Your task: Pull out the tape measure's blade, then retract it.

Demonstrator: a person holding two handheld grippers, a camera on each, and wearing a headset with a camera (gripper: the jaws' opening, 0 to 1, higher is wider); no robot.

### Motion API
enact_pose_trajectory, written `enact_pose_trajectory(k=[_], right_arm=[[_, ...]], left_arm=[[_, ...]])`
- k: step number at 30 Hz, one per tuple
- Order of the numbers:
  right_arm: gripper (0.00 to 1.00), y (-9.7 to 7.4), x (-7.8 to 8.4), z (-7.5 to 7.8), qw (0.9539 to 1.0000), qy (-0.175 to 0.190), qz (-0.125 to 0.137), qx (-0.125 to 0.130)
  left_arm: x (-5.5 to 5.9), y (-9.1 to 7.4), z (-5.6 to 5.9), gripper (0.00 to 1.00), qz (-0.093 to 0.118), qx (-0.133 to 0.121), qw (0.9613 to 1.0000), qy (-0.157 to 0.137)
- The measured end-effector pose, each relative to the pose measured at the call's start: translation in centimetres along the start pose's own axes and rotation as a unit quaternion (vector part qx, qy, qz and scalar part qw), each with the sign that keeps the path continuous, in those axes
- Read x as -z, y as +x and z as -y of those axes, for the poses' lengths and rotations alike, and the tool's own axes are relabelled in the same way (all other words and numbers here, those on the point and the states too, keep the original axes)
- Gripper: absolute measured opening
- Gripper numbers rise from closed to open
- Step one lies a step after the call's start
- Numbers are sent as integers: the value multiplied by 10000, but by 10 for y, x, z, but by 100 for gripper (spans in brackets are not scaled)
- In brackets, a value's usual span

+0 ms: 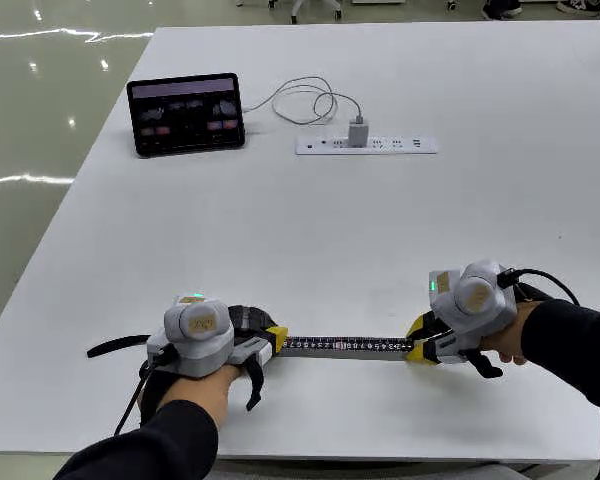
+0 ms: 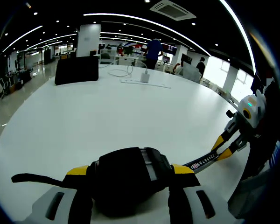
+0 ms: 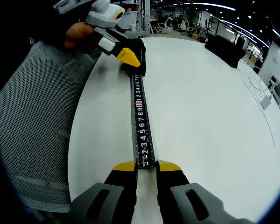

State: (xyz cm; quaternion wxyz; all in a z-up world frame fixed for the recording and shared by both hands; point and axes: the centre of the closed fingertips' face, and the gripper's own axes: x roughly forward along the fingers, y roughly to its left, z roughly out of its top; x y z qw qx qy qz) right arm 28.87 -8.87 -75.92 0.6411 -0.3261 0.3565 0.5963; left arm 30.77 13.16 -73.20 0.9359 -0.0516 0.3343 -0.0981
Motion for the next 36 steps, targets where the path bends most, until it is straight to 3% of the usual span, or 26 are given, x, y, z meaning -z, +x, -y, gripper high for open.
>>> enact_pose_trajectory(k=[36], right_arm=[[11,12,-17,3,9999,-1,139,40]], left_arm=[[0,0,1,61,-53,20,10000,-27]])
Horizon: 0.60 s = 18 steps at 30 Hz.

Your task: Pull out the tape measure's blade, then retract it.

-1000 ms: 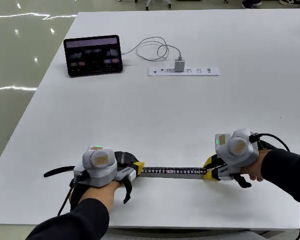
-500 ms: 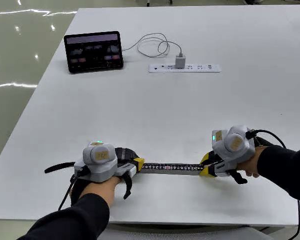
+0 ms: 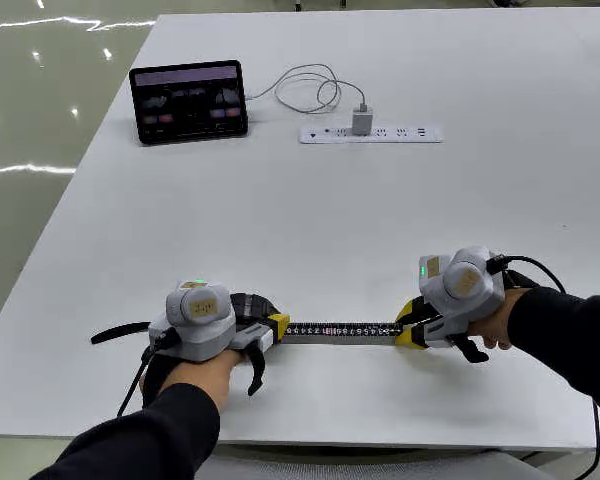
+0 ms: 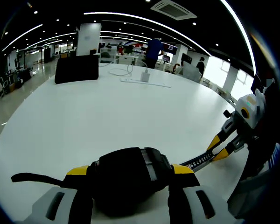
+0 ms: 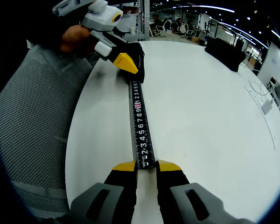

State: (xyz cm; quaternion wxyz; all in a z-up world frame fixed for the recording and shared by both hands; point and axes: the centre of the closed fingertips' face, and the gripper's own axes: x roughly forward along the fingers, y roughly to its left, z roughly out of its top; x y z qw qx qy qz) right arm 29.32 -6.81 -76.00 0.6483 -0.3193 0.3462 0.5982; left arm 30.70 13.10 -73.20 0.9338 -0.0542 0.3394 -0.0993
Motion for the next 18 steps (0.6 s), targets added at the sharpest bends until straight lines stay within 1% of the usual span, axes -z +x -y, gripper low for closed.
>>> enact_pose_trajectory(k=[18], right_arm=[[11,5,-8,-1,10000,62,38,-19]], left_arm=[[0,-1,0,61,16,32,10000,-28]])
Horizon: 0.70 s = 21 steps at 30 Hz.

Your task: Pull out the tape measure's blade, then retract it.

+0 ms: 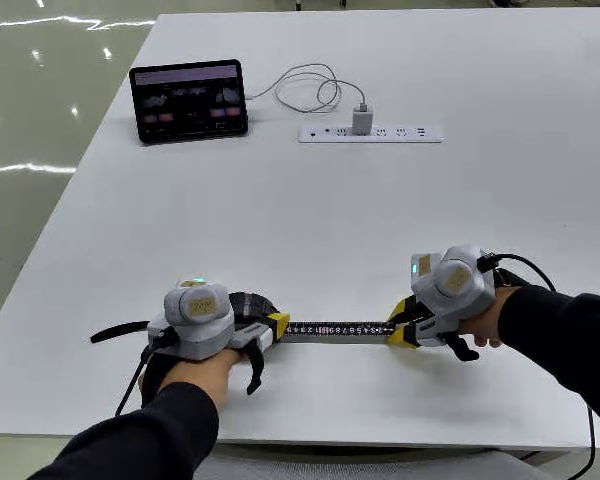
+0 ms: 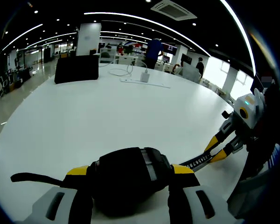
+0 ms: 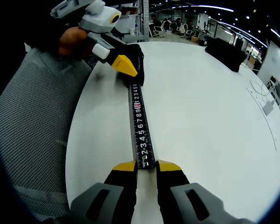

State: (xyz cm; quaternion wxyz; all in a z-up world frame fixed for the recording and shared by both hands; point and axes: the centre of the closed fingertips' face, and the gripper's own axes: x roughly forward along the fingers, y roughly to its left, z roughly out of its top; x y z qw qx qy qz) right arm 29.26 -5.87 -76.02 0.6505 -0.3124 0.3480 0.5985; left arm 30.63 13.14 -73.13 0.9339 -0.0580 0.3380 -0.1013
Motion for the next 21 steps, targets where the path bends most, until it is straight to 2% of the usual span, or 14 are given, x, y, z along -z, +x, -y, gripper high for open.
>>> enact_pose_trajectory(k=[21], right_arm=[[11,6,-8,-1,10000,6,59,-9]], left_arm=[[0,0,0,61,6,22,10000,-10]])
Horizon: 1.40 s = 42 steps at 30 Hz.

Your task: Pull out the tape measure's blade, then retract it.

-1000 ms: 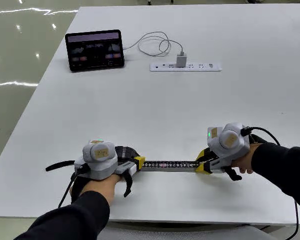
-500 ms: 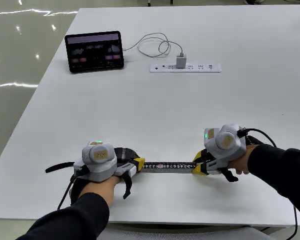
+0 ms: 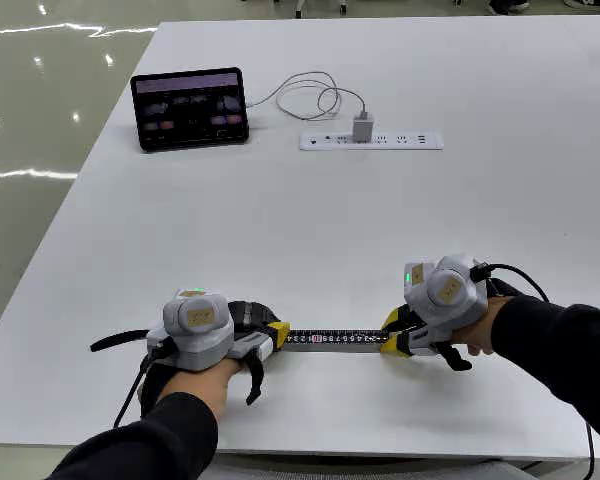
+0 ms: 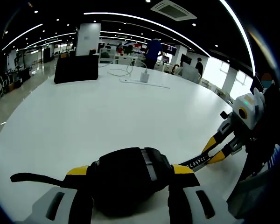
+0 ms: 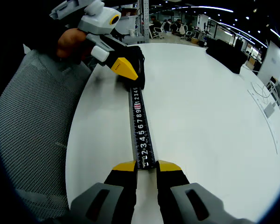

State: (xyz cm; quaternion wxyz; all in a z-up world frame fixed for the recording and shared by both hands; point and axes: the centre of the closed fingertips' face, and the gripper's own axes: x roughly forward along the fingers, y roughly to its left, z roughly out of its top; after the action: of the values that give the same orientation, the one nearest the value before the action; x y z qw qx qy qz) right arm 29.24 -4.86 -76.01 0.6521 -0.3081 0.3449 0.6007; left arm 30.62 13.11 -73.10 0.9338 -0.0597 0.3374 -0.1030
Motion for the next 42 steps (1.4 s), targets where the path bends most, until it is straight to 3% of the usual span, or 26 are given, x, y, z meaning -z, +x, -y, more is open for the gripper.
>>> enact_pose_trajectory(k=[42], right_arm=[[11,12,-18,-3,9998,80,152,-31]], left_arm=[[0,1,-1,61,0,22,10000,-15]])
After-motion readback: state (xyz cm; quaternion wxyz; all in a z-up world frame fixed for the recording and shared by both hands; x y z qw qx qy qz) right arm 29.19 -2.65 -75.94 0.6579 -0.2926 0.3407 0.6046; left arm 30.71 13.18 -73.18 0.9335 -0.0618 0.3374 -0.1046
